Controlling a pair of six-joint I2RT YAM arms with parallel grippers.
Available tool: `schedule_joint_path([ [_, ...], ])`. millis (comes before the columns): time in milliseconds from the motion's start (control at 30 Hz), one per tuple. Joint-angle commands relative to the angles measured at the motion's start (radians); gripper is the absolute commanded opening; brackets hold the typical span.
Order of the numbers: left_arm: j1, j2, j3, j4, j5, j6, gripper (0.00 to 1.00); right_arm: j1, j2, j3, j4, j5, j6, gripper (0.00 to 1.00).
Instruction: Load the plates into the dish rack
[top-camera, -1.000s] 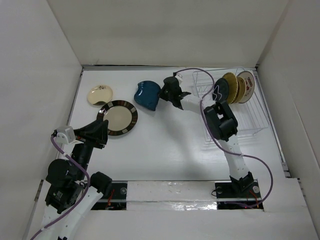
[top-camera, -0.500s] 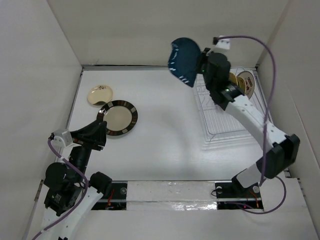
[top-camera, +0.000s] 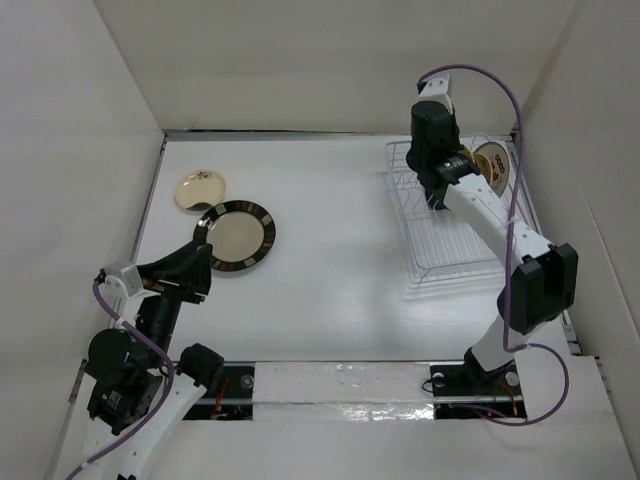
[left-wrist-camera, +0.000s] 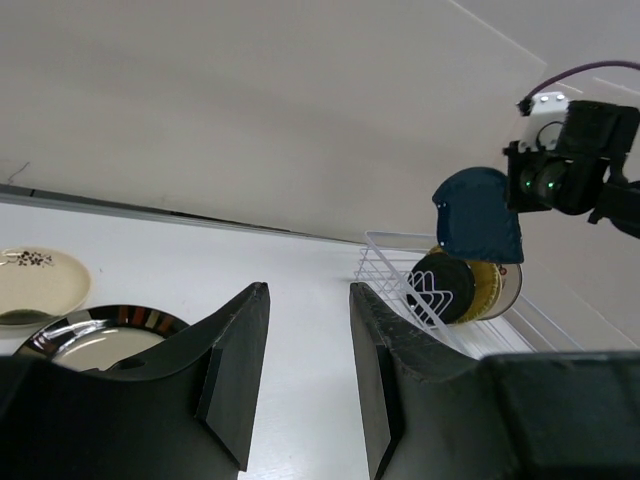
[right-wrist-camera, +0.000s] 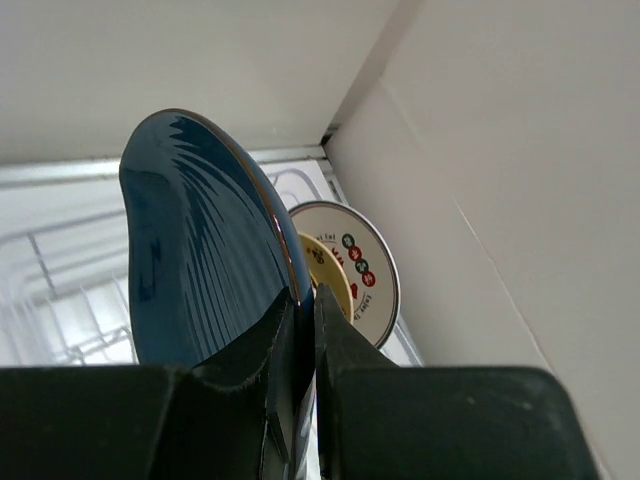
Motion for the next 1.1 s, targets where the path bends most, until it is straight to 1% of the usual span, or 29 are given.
schedule_joint_path([
  [0,0.001,-0.016,0.003,0.039,0.011,0.005,0.35,-0.008,-0.013,0.027,0.18,0.055,-0.15,0.0],
  [100,0.001,-0.019,0.003,0.039,0.011,0.003,0.35,-0.018,0.02,-0.024,0.269,0.05,-0.219,0.0],
  [400,0.001,-0.022,0.003,0.037,0.014,0.003,0.35,-0.028,0.104,-0.082,0.387,0.039,-0.332,0.0],
  [767,0.001,-0.02,0.003,0.037,0.014,0.003,0.35,-0.037,0.17,-0.186,0.463,0.043,-0.369,0.0],
  [1067,0.001,-0.016,0.001,0.039,0.014,0.005,0.35,-0.019,0.204,-0.263,0.483,0.038,-0.343,0.0],
])
